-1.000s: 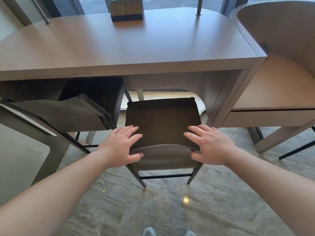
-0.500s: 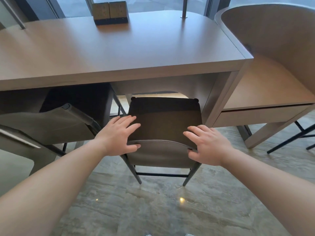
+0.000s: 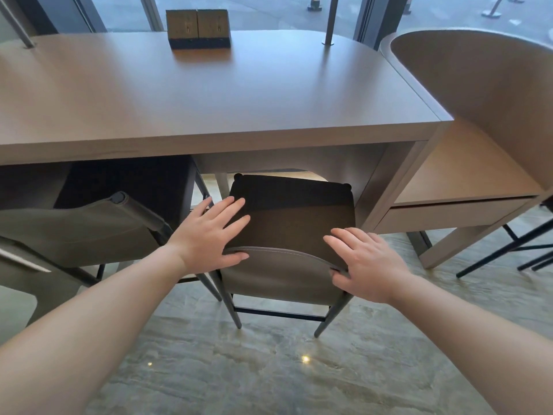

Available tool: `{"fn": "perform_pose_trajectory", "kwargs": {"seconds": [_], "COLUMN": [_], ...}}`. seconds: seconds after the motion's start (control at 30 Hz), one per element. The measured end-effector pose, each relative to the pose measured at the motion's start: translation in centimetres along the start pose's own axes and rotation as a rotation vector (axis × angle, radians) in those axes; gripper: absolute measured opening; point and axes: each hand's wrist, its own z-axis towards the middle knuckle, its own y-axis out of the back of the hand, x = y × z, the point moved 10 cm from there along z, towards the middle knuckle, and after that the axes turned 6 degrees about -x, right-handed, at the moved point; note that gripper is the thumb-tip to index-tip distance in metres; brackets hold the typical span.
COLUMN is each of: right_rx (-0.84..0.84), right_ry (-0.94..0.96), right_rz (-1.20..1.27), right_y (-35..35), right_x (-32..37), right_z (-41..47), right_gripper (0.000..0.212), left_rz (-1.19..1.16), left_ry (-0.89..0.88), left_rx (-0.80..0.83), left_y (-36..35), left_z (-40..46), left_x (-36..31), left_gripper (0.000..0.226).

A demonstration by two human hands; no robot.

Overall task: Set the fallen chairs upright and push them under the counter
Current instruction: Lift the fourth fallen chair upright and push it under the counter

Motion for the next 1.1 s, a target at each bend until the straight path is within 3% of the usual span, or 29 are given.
{"fn": "perform_pose_trajectory", "kwargs": {"seconds": [0.37, 0.57, 0.77, 1.1], "right_rx": [-0.178, -0.15, -0.158, -0.197], "right_ry": [-0.018, -0.07, -0.008, 0.203], "right_rz": [-0.063, -0.106, -0.131, -0.11], "right_y": [1.2, 0.4, 0.2, 0.6], "right_x": [3.7, 4.2, 4.7, 6.4], "right_z": [1.5, 1.6, 1.9, 5.0], "right_gripper": [0.057, 0.054, 0.052, 0.06], "left_rz": [0.057, -0.074, -0.086, -0.091], "left_ry": [-0.041, -0.106, -0.112, 0.036], "left_rx": [0.007, 0.14, 0.18, 0.177], "left_y": [-1.0, -3.8, -4.9, -4.9], "left_z": [0.7, 1.0, 0.5, -1.4], "left_x": [3.6, 4.2, 4.3, 7.2], "left_gripper": [0.081, 0.081, 0.08, 0.087]}}
